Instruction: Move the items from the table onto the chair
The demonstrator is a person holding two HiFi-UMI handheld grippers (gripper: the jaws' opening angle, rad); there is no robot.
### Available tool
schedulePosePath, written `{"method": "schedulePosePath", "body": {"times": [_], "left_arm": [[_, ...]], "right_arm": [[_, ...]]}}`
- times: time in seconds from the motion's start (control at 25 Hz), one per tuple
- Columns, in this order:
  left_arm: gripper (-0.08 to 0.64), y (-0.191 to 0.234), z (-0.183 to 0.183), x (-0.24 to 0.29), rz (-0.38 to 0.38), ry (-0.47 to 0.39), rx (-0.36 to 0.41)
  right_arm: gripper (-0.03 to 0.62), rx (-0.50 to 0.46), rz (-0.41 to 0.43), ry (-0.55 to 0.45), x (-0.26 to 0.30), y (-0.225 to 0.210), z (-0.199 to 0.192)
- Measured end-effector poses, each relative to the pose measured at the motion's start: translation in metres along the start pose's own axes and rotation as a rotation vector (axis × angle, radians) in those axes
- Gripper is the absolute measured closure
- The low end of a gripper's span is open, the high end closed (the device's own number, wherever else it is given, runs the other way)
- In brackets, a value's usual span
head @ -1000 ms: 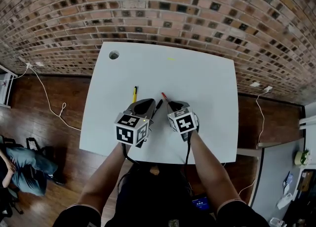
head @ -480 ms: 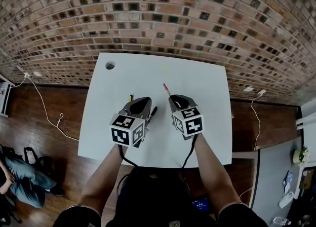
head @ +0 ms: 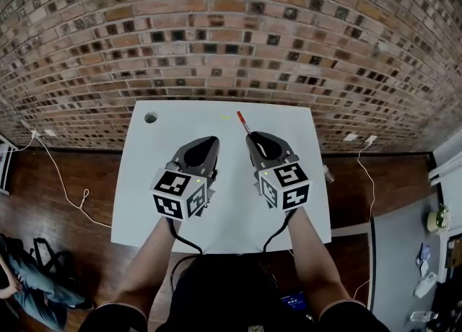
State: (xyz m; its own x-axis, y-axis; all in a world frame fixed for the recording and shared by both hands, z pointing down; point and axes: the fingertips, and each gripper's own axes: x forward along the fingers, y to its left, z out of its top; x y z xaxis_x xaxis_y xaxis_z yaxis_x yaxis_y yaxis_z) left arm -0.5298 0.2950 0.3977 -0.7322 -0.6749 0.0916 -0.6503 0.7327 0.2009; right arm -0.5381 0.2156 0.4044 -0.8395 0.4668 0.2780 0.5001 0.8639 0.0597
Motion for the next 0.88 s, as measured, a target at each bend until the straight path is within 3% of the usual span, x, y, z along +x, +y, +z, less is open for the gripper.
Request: {"method": "schedulePosePath", "body": {"times": [0.36, 0.64, 0.88], "left_arm": [[0.548, -0.05, 0.002, 0.035, -0.123, 0.012, 0.008], [0.548, -0.16, -0.004, 0.075, -0.378, 0.039, 0.052], [0.548, -0.292, -0.023, 0.108, -0.644, 0.092, 0.072]], "right_arm": [[0.549, 0.005, -0.135, -0.03, -0.054, -0.043, 0.007], [0.549, 0.045, -0.391, -0.049, -0.164, -0.102, -0.008], [0.549, 0.106, -0.653, -0.027, -0.291, -0.154, -0.041]]}}
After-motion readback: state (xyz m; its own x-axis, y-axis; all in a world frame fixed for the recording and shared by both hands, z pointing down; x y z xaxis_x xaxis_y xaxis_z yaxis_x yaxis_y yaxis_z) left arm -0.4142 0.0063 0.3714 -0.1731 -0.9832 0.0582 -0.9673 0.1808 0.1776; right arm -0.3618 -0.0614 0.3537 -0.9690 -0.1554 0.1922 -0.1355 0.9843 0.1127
